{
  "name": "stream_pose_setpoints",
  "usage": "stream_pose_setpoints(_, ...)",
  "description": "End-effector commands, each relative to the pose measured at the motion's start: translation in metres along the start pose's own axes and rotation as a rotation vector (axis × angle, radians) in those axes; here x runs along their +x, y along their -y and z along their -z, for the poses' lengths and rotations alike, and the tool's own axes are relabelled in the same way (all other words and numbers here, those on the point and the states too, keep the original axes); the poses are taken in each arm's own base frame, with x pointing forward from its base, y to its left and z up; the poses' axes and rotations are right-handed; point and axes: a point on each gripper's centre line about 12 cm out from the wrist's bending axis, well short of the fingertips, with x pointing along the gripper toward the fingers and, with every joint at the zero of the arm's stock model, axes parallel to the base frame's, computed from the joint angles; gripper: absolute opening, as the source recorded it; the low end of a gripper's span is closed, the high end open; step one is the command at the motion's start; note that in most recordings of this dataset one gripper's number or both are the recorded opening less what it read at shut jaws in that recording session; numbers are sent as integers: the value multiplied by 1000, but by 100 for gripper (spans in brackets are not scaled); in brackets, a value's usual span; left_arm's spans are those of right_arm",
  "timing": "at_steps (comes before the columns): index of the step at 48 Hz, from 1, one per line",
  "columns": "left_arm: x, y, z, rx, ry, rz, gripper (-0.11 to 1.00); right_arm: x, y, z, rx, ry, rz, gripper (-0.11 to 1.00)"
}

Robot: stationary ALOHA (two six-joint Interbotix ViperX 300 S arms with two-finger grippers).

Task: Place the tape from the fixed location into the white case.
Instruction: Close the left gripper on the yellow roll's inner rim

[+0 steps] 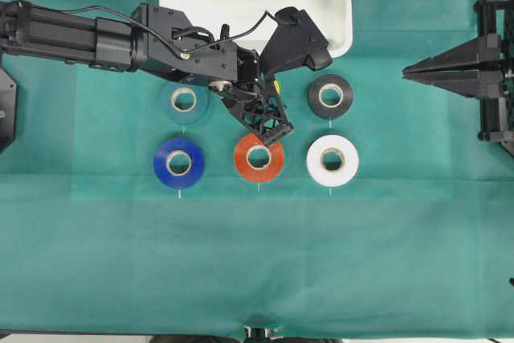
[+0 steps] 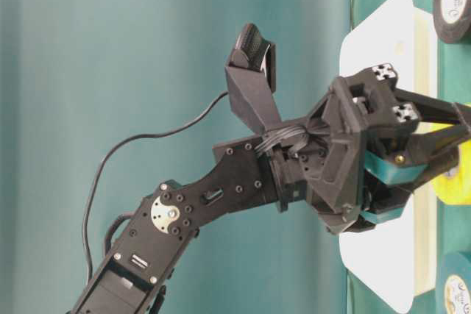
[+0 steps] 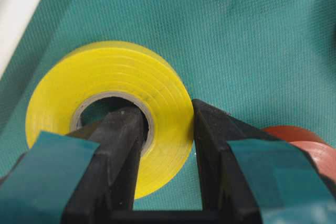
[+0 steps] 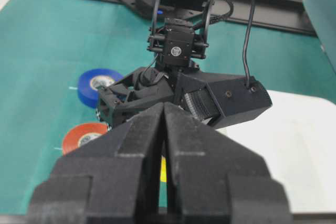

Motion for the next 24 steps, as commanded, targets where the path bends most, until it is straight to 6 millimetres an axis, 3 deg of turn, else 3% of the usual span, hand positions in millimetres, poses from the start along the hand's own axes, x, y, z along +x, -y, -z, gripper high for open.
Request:
stream_pose_setpoints(1, -9, 8, -4, 6, 22, 20, 24, 1, 0, -9, 5, 21, 2, 0)
stream_pose_setpoints(24, -11, 11, -6, 9, 25, 23, 24, 1, 0, -9, 5, 21, 0, 0)
